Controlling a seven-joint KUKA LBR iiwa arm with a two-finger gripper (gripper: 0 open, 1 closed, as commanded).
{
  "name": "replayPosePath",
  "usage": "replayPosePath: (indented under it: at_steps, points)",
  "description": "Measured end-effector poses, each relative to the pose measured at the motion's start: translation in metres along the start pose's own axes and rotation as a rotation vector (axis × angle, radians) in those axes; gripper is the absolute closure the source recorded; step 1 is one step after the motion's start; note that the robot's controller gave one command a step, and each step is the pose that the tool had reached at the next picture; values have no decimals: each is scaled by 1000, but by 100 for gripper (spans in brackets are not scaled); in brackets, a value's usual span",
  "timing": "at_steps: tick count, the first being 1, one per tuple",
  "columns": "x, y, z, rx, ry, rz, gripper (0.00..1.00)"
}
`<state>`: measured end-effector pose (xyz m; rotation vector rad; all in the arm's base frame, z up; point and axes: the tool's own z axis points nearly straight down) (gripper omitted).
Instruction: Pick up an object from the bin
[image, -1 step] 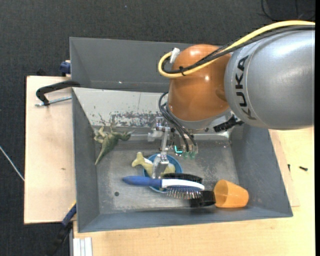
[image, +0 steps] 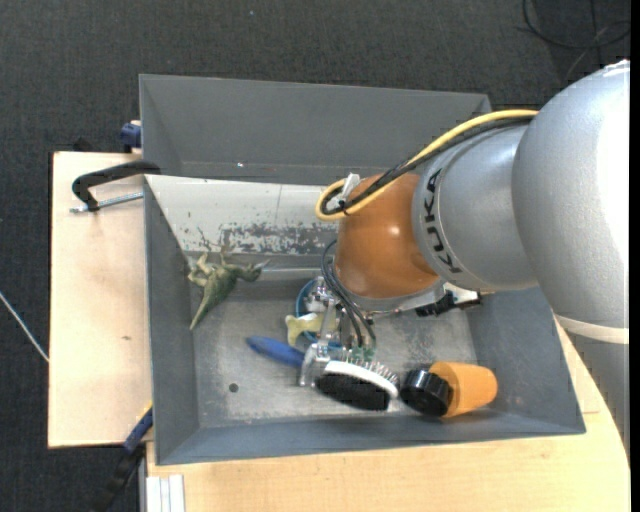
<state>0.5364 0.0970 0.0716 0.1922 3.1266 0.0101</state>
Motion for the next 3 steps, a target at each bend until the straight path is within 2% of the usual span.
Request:
replayPosePath:
  at_steps: [1,2,3]
  points:
    - [-2,-1,-5,2,-5,2,100]
    - [-20,-9,-98,3,-3,5,100]
    - [-18,-4,-156,4,-1,-31,100]
